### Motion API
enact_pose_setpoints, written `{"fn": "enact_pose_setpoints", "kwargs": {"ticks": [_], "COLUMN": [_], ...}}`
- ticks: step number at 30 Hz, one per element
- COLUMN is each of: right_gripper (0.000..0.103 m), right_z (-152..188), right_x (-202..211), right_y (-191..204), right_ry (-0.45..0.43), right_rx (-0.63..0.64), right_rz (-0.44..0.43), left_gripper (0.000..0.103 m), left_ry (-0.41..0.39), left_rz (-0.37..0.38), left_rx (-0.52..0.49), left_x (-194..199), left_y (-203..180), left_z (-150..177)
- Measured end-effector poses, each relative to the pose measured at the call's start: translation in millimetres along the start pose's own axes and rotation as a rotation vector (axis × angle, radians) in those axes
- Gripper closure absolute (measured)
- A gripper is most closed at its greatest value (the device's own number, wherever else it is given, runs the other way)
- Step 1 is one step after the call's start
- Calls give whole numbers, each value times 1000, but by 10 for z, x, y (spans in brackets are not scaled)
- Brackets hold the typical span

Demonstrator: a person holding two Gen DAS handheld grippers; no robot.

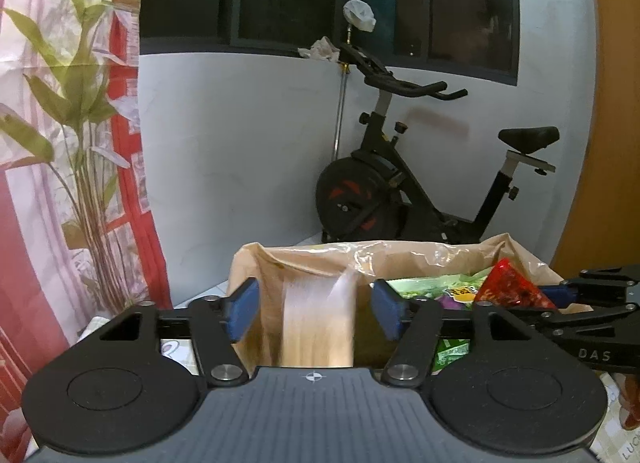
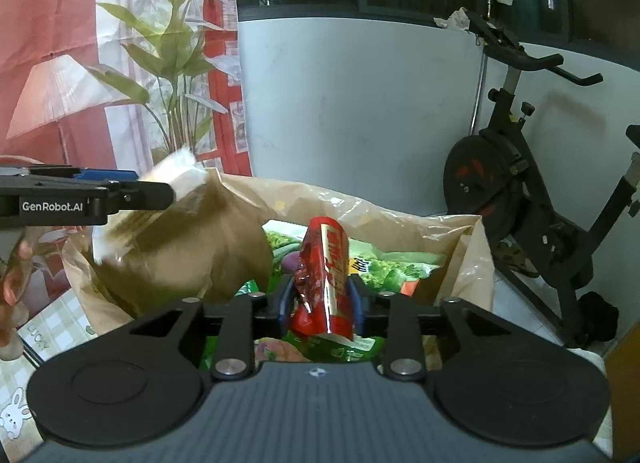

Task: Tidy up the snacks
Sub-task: 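Open both tools to drop the snacks into the box, then move both tools back toward the snacks on the table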

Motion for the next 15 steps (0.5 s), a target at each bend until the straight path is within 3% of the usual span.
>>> {"fn": "enact_pose_setpoints", "kwargs": {"ticks": [2,6,9,12,15], "right_gripper": [65,44,42,31,31], "right_z": [-13,-38,-62,-70,-65], "right_x": [22,69,148,229,341], "right_y": [7,18,17,31,84], "right_ry": [-9,-12,-24,-27,-36], "right_rx": [10,43,28,24,30], "right_rz": [2,35,37,41,36], "left_gripper": [31,25,24,20,20], "left_ry": [-8,-15,-20,-21,-21], "left_rz": [-10,-14,-9,-18,-21], "left_rx": [-9,-14,-19,-23,-25], "left_x": [42,134,219,313,434], "left_y": [8,25,32,35,68], "left_z": [-19,-58,-76,-73,-52]}}
Point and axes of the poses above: each gripper's, at about its wrist camera, not at the fingertips, and x roughly against the way its jaws point, y to its left, z to its underside, the point moved 8 cm from there along -x, roughly the way its jaws point, and after that the axes turned 4 degrees about -x, right-handed, at the moved point
